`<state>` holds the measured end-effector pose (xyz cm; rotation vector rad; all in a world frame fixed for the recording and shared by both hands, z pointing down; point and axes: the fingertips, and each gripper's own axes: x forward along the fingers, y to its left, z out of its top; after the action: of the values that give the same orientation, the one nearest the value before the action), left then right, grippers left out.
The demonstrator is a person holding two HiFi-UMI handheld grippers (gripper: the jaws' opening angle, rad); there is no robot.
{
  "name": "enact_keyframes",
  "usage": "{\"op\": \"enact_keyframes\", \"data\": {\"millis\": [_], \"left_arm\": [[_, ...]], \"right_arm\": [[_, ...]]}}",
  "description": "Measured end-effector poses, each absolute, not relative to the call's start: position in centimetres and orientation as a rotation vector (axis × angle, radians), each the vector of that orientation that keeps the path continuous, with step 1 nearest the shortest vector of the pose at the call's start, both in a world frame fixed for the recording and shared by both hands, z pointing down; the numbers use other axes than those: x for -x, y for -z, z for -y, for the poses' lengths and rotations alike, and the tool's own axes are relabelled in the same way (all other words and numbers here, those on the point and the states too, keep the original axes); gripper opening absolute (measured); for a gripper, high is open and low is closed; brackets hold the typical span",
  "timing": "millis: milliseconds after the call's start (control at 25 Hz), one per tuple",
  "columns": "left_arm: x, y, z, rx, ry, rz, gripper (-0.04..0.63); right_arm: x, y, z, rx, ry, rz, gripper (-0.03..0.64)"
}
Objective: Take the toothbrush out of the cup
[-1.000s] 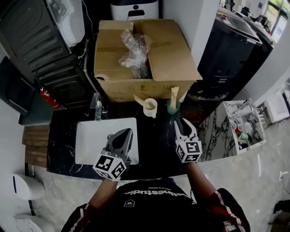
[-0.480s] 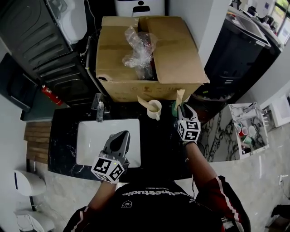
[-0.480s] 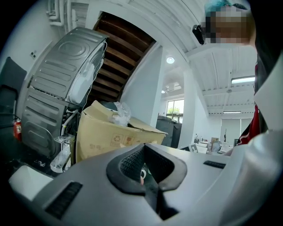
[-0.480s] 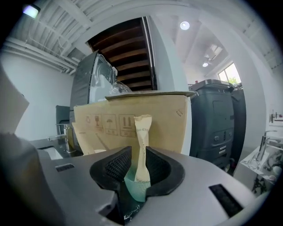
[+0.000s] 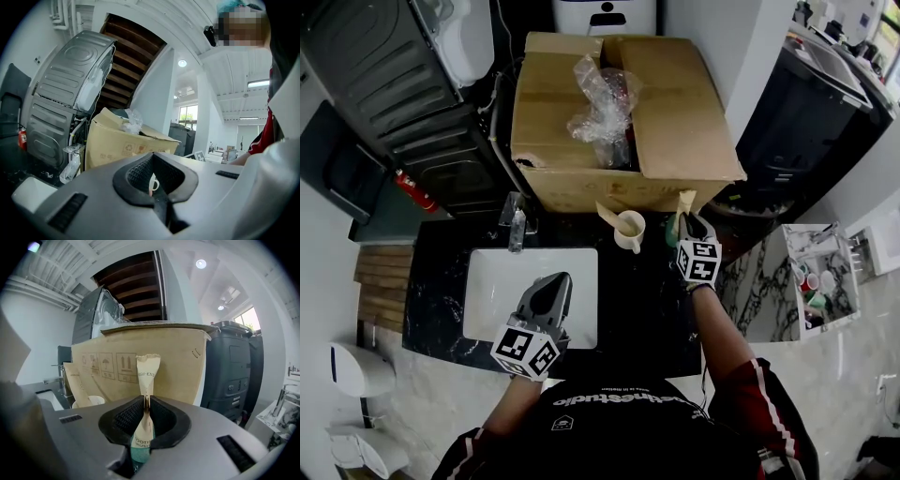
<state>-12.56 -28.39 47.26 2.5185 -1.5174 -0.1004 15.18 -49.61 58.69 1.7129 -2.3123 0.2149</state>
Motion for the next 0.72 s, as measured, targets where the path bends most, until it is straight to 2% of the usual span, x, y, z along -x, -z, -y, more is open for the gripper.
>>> {"op": "enact_keyframes", "data": {"millis": [320,720], "left_arm": [[12.8,-46.8,28.2,-2.531,0.112,1.52,0.014],[12.1,-46.0,27.1,-2.569,0.147,1.477,0.014]], "right_arm": [[-14.6,-57.5,49.0,-1.723,-0.157,2.315,0.043],[-14.0,-49.0,46.1,-1.769,-0.003,2.419,0.04]]}}
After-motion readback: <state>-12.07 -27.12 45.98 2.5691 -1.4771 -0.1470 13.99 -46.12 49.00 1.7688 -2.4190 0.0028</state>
